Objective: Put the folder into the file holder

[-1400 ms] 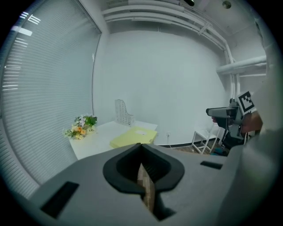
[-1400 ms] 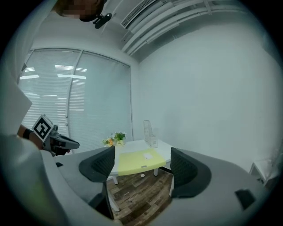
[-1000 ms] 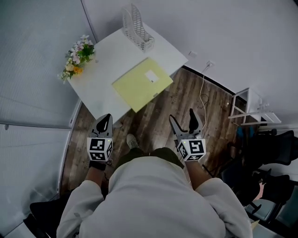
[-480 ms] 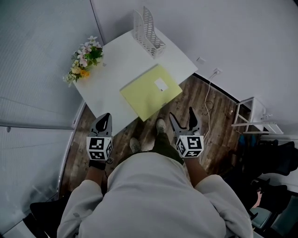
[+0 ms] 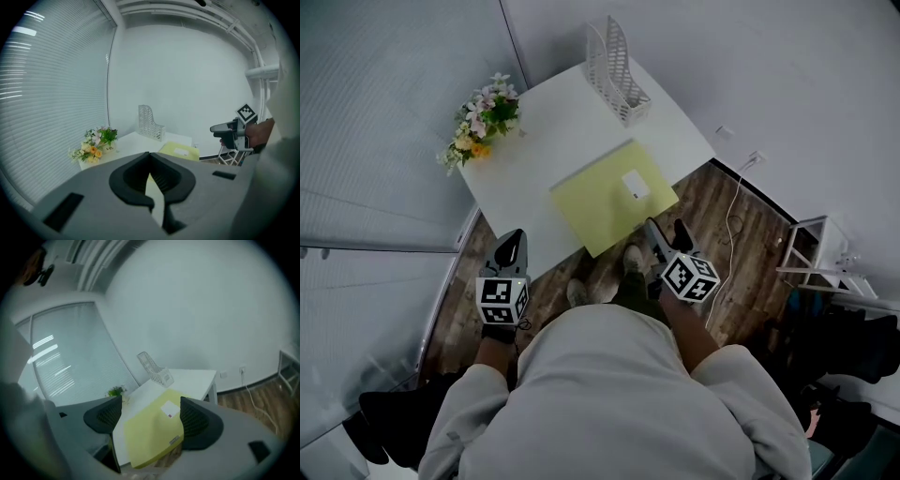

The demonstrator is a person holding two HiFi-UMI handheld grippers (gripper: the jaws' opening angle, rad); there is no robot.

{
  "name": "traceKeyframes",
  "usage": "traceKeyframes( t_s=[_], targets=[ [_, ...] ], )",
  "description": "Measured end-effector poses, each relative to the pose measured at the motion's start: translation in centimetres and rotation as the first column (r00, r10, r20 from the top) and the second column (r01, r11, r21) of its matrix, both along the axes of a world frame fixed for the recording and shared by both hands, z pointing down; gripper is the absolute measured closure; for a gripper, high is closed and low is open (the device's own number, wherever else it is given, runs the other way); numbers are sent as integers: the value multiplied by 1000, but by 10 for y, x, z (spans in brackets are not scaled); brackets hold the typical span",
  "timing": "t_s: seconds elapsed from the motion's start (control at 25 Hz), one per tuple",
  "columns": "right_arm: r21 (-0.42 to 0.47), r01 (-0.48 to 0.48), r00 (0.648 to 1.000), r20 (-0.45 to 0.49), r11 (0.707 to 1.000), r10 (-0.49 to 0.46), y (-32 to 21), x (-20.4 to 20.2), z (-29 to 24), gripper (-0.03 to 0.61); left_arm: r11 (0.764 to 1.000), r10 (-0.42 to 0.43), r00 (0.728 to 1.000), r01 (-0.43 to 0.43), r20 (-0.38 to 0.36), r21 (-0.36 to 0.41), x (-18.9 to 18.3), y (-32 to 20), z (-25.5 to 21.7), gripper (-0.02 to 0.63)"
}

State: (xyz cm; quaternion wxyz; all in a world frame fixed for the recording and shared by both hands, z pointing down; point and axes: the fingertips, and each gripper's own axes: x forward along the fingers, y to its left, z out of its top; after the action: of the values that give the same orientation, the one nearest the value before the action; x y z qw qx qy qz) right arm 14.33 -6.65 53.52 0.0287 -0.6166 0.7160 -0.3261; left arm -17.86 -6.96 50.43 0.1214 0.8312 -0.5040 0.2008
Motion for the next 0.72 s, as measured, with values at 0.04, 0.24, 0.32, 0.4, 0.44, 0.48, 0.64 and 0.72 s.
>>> traceKeyframes(
  t_s=[0.04, 0.24, 0.32, 0.4, 0.44, 0.48, 0.64, 0.72],
  targets=[
    [-37, -16, 998, 60, 999, 18, -3, 3, 11, 193, 1000, -5, 1000, 5, 4, -5, 1, -1, 0, 606],
    [-203, -38, 952, 290, 978, 97, -13, 11, 72, 193, 999, -37, 999, 38, 31, -29, 1, -9, 5, 606],
    [-268, -46, 924, 356, 962, 143, -14, 14, 95, 193, 998, -54, 998, 56, 42, -37, -1, -10, 5, 606],
    [-325, -44, 895, 408, 945, 182, -16, 16, 117, 193, 996, -72, 996, 75, 53, -45, -2, -11, 6, 606],
    [-350, -38, 882, 429, 936, 196, -16, 16, 127, 193, 995, -81, 995, 84, 58, -49, -2, -10, 6, 606],
    [-372, -30, 870, 448, 928, 208, -17, 16, 137, 193, 994, -89, 994, 92, 63, -53, -2, -10, 7, 606],
    [-427, -4, 835, 496, 904, 238, -24, 13, 165, 193, 990, -116, 990, 122, 81, -70, -1, -10, 10, 606],
    [-443, 10, 818, 519, 897, 247, -29, 11, 176, 193, 988, -129, 987, 136, 91, -77, 0, -10, 11, 606]
  ],
)
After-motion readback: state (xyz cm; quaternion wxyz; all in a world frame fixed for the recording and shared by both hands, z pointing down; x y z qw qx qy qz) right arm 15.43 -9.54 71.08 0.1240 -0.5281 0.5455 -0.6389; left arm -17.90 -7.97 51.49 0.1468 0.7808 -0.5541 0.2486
